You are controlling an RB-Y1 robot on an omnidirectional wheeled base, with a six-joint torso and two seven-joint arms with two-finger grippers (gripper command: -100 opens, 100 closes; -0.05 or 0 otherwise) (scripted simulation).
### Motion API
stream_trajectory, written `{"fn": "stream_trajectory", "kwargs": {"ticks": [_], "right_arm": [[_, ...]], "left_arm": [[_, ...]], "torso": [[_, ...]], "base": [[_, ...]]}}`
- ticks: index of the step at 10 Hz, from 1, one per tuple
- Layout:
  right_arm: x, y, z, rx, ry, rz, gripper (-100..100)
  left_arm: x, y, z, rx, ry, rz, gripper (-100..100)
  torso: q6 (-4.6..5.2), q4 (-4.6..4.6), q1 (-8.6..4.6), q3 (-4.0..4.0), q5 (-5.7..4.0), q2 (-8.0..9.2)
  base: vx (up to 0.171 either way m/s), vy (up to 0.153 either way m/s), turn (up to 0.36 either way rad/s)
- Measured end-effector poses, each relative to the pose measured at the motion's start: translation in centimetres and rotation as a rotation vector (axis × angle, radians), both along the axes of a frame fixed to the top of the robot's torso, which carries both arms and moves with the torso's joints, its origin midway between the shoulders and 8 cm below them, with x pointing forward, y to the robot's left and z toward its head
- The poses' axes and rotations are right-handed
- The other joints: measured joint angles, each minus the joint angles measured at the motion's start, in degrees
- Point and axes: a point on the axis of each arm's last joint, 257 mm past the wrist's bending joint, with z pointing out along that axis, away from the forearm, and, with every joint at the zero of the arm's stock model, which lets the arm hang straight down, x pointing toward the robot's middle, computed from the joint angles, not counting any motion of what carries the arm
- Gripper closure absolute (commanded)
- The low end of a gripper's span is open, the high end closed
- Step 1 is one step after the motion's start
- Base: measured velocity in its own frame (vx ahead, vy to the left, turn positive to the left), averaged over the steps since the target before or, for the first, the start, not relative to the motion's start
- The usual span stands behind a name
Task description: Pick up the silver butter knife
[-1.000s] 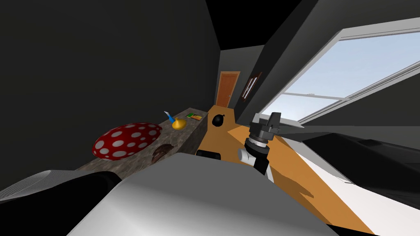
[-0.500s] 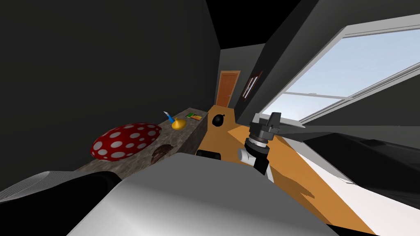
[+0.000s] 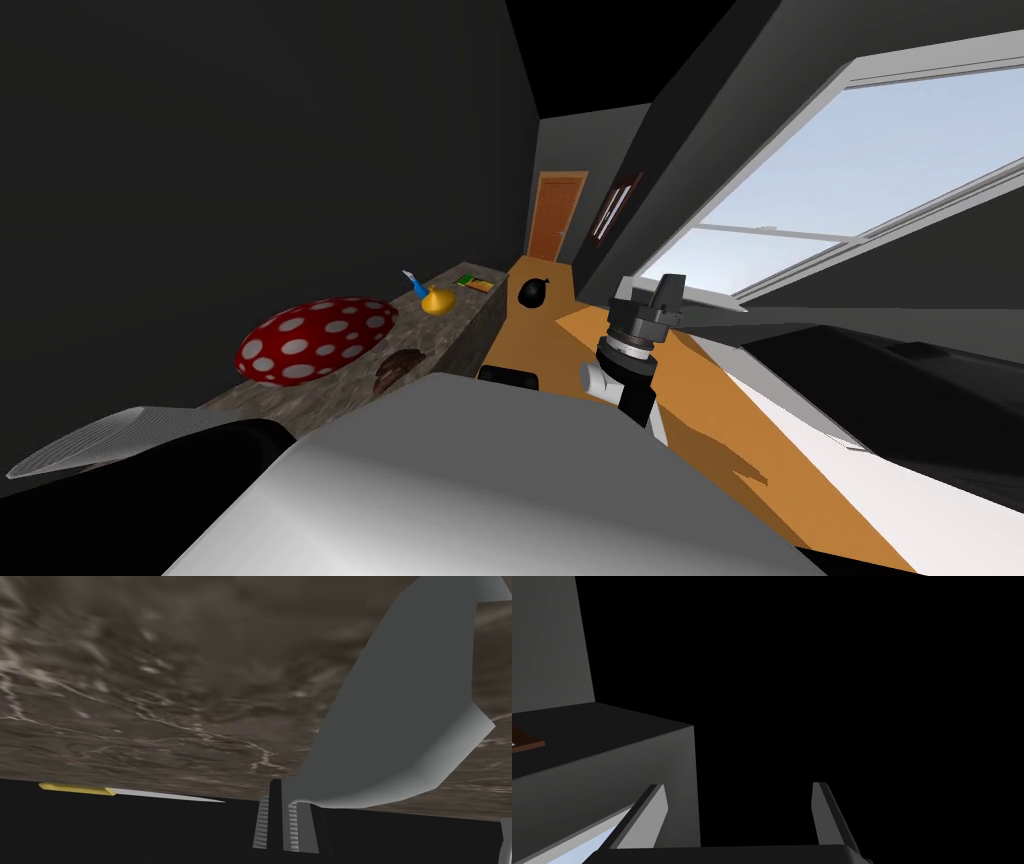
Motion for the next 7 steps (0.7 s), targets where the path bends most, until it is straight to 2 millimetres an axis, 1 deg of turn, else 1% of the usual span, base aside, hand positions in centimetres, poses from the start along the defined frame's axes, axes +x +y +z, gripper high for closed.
{"fn": "stream_trajectory", "kwargs": {"ticks": [6,7], "right_arm": [[0.0,0.0,0.0,0.000,0.000,0.000,0],[0.0,0.0,0.0,0.000,0.000,0.000,0]], "left_arm": [[2.7,-1.8,0.9,0.000,0.003,-0.013,100],[2.7,-1.9,0.9,0.000,0.004,-0.012,0]], "torso": [[-0.01,0.00,-0.02,-0.02,0.00,-0.04],[-0.02,0.00,-0.01,-0.04,0.00,-0.09]], "base": [[-0.033,0.010,0.022],[0.000,0.000,0.000]]}}
